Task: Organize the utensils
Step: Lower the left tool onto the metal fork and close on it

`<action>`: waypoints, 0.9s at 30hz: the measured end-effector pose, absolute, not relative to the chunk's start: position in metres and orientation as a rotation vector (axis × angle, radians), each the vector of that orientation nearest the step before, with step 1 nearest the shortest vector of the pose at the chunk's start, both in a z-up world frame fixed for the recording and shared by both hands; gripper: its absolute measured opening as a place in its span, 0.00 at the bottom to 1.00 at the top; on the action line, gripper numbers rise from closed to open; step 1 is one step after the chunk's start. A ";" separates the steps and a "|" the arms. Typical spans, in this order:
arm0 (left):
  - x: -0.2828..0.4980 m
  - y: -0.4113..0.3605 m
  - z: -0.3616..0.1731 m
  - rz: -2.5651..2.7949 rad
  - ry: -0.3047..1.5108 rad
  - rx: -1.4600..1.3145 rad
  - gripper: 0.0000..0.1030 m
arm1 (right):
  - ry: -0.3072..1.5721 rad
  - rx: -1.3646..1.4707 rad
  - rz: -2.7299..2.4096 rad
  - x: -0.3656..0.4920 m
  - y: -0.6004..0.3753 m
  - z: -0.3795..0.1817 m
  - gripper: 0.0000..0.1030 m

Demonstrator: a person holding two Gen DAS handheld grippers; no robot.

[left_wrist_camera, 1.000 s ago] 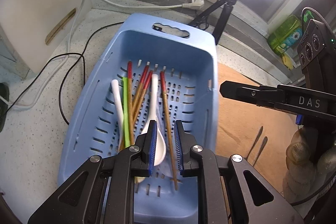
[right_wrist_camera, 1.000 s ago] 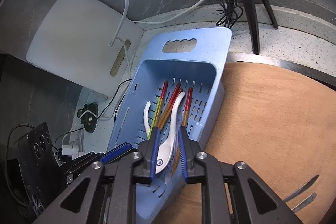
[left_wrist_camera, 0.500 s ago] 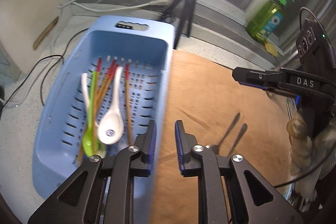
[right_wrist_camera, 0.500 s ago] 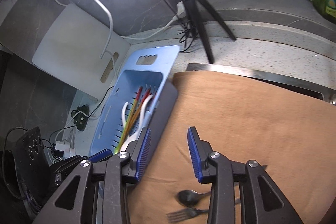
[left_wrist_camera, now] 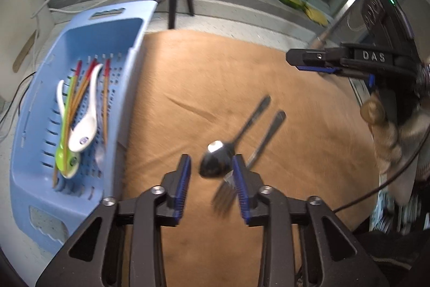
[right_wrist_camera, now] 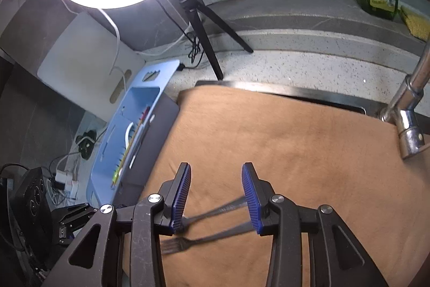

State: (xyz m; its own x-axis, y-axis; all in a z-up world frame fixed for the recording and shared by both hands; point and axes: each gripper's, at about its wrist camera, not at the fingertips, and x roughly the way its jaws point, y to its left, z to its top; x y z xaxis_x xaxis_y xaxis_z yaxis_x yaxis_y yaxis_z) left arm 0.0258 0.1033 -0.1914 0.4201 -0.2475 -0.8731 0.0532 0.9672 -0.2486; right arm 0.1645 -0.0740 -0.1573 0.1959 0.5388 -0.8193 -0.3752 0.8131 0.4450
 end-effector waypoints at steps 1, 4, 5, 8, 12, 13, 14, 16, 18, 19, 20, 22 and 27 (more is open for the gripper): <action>0.022 0.098 -0.194 -0.195 1.128 -0.174 0.34 | 1.228 0.147 0.651 0.162 -0.076 -0.160 0.35; 0.012 0.084 -0.203 -0.218 1.155 -0.133 0.34 | 1.265 0.109 0.659 0.149 -0.081 -0.170 0.35; 0.010 0.081 -0.205 -0.227 1.162 -0.120 0.34 | 1.275 0.104 0.662 0.146 -0.082 -0.173 0.35; 0.002 0.071 -0.212 -0.245 1.176 -0.066 0.34 | 1.320 0.102 0.682 0.132 -0.082 -0.185 0.35; -0.002 0.067 -0.219 -0.264 1.171 -0.042 0.35 | 1.372 0.141 0.703 0.117 -0.075 -0.198 0.35; -0.002 0.068 -0.220 -0.269 1.167 -0.046 0.35 | 1.382 0.150 0.704 0.115 -0.075 -0.201 0.35; -0.002 0.069 -0.221 -0.271 1.166 -0.048 0.35 | 1.401 0.171 0.706 0.112 -0.073 -0.206 0.35; -0.001 0.071 -0.226 -0.271 1.169 -0.050 0.35 | 1.429 0.201 0.703 0.110 -0.070 -0.213 0.35; -0.001 0.072 -0.227 -0.274 1.170 -0.039 0.35 | 1.459 0.240 0.692 0.110 -0.069 -0.221 0.35; -0.001 0.071 -0.228 -0.273 1.169 -0.032 0.35 | 1.472 0.258 0.687 0.109 -0.068 -0.225 0.35; -0.001 0.070 -0.228 -0.275 1.165 -0.023 0.35 | 1.487 0.278 0.681 0.109 -0.067 -0.229 0.35; 0.001 0.070 -0.229 -0.277 1.166 -0.012 0.35 | 1.497 0.297 0.673 0.109 -0.065 -0.231 0.34; 0.003 0.071 -0.228 -0.287 1.161 -0.011 0.35 | 1.508 0.327 0.654 0.109 -0.062 -0.234 0.32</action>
State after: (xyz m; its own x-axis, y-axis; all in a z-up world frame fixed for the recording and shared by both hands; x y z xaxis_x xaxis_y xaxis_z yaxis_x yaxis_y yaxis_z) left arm 0.0033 0.0710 -0.2280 0.3660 -0.2290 -0.9020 0.2182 0.9633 -0.1561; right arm 0.1095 -0.0624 -0.2344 -0.0627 0.5824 -0.8105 -0.1942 0.7894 0.5823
